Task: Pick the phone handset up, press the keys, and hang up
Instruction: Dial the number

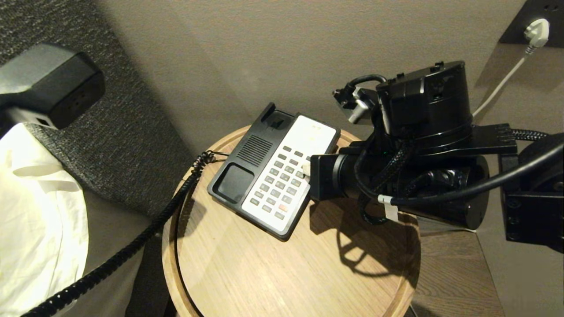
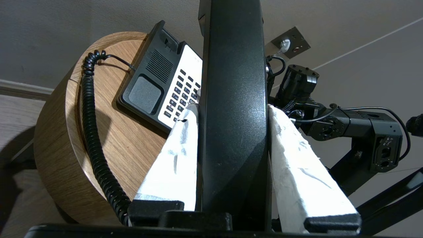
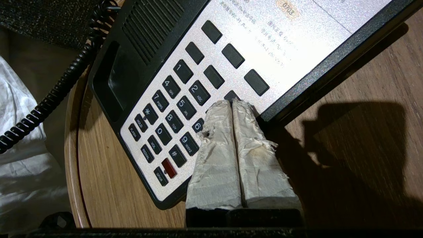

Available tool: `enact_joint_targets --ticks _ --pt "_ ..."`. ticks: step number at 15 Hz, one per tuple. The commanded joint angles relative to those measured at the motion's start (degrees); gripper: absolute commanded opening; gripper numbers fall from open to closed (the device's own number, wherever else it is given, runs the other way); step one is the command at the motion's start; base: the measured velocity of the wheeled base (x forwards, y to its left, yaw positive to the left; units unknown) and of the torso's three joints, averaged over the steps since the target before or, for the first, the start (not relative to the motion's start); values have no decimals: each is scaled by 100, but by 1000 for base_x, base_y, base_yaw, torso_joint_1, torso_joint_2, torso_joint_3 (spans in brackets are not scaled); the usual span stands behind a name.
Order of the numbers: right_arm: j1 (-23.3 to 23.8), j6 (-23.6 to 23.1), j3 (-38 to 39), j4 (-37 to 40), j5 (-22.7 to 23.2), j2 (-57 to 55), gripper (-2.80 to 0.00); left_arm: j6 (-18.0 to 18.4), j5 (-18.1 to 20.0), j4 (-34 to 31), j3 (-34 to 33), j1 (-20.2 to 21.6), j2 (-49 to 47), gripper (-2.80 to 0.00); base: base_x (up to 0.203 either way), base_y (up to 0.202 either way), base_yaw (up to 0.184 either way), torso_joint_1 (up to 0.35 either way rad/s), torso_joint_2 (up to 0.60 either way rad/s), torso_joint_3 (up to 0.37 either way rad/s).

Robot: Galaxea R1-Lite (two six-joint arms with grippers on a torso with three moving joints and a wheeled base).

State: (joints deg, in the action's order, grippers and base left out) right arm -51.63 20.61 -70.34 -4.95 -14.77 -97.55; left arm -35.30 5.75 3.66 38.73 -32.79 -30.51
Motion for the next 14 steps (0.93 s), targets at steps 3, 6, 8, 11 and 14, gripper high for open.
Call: enact_joint_targets --ticks 3,6,8,11,14 --pt "-17 13 3 20 19 17 -280 -20 5 3 -23 1 21 -280 0 0 0 0 0 0" --pt "-40 13 12 12 19 7 -280 -13 5 3 -32 1 28 -280 0 0 0 0 0 0" --pt "-50 13 13 20 29 0 -280 -20 5 3 -32 1 28 -280 0 0 0 0 0 0" --pt "-49 13 12 12 27 -19 -280 -20 5 3 -41 1 28 -280 0 0 0 0 0 0" --pt "-67 4 12 12 27 -27 -280 -20 5 3 -41 1 30 -280 0 0 0 0 0 0"
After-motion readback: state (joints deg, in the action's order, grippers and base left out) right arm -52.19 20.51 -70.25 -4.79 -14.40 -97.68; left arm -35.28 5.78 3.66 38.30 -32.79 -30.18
